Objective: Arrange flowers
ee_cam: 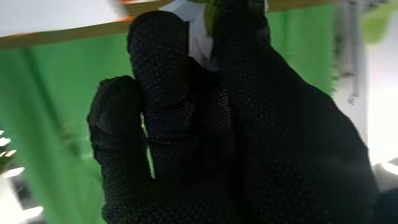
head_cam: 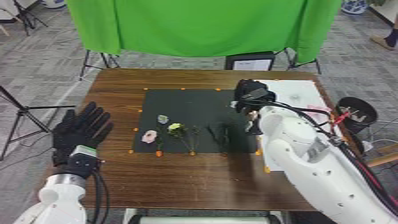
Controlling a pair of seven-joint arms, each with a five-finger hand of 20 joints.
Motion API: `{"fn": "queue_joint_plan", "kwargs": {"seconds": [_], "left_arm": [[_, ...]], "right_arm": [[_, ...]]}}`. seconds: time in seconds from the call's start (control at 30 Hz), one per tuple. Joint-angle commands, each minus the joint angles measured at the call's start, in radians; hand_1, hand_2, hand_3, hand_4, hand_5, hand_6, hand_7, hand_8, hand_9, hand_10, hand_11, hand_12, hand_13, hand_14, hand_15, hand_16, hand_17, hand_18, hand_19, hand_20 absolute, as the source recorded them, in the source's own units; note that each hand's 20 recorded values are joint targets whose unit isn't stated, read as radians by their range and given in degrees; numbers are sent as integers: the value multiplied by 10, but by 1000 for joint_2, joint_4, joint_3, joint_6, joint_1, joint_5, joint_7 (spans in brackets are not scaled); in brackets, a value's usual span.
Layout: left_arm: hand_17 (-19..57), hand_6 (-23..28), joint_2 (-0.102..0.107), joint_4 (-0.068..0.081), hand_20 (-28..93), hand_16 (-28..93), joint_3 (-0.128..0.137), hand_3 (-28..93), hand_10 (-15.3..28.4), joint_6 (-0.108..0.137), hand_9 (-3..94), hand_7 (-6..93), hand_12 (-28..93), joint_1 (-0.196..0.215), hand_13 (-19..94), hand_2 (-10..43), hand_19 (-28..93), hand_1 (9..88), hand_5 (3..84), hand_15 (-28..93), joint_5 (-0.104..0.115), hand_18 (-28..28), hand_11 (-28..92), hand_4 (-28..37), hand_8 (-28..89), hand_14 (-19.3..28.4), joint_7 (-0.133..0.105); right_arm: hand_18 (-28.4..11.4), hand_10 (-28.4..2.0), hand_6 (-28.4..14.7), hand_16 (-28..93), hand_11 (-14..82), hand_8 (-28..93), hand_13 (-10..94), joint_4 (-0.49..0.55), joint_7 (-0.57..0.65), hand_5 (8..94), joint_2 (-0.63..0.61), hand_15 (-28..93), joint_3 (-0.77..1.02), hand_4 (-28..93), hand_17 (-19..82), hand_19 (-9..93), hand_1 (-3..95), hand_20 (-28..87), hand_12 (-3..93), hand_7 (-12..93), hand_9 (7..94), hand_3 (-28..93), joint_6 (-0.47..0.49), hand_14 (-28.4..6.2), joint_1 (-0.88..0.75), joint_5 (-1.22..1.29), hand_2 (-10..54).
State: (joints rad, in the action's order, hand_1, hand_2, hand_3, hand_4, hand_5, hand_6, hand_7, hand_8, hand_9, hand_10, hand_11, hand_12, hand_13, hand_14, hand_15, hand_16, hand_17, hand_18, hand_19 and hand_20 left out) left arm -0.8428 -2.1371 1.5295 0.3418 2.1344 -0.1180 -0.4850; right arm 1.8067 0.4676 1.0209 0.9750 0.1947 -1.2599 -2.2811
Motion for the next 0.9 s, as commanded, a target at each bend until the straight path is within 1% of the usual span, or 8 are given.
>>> {"fn": "queue_joint_plan", "kwargs": {"seconds": [0.03,0.1,0.27,0.57,0.63,0.73,0.8,0.9], "left_arm": [[-67,107,2,18,102,-70,-37,741,164,-9,372,116,119,-59,251,141,377,254,468,372,-10,162,201,-283,-74,163,31],[-66,107,6,20,102,-70,-43,740,164,-14,372,115,118,-69,251,141,377,255,468,371,-14,161,198,-283,-74,163,36],[-66,107,9,25,103,-70,-55,738,163,-17,373,114,118,-90,252,141,377,254,468,369,-18,161,196,-283,-73,164,44],[-64,106,15,23,103,-69,-41,737,163,-14,373,113,119,-78,253,141,375,253,468,369,-19,161,195,-283,-73,164,42],[-65,107,17,21,103,-68,-40,738,163,-11,373,113,119,-75,253,141,375,253,467,368,-18,161,194,-283,-73,164,39],[-65,106,16,21,103,-68,-44,737,163,5,374,112,120,-79,254,141,375,253,468,368,-38,161,194,-283,-72,164,49],[-65,106,15,22,103,-68,-47,738,163,-2,374,113,120,-81,255,141,375,254,468,369,-28,161,195,-283,-72,164,47],[-65,106,15,22,104,-68,-45,737,163,1,374,115,121,-82,255,141,375,254,468,369,-33,161,196,-283,-71,164,49]], "right_arm": [[-213,-78,13,420,81,19,762,-54,-35,769,110,404,-144,-283,385,822,595,397,401,279,890,697,-18,-63,19,-12,-95],[-214,-78,13,419,82,19,761,-75,-36,769,128,408,-156,-283,385,825,592,399,402,280,890,697,-3,-63,20,-24,-95],[-215,-78,12,414,82,12,758,-99,3,764,154,416,-184,-283,385,826,585,400,400,279,886,695,-28,-65,38,-8,-95],[-216,-79,5,396,79,3,751,-105,44,744,173,430,-220,-283,383,829,580,399,383,277,868,687,-99,-67,79,-19,-95],[-216,-80,4,395,79,3,750,-102,37,743,178,432,-221,-283,383,829,580,399,382,276,867,686,-89,-68,84,-23,-95],[-217,-81,3,396,73,0,747,-98,14,738,193,434,-210,-283,383,830,580,398,377,271,856,685,-47,-67,82,-27,-95],[-217,-81,1,396,71,-5,742,-94,-2,723,204,434,-198,-283,381,831,577,396,365,267,840,685,3,-66,73,-37,-95],[-215,-89,-5,391,70,-15,734,-92,-1,696,211,432,-193,-283,375,826,571,393,322,253,804,682,54,-68,69,-32,-95]]}}
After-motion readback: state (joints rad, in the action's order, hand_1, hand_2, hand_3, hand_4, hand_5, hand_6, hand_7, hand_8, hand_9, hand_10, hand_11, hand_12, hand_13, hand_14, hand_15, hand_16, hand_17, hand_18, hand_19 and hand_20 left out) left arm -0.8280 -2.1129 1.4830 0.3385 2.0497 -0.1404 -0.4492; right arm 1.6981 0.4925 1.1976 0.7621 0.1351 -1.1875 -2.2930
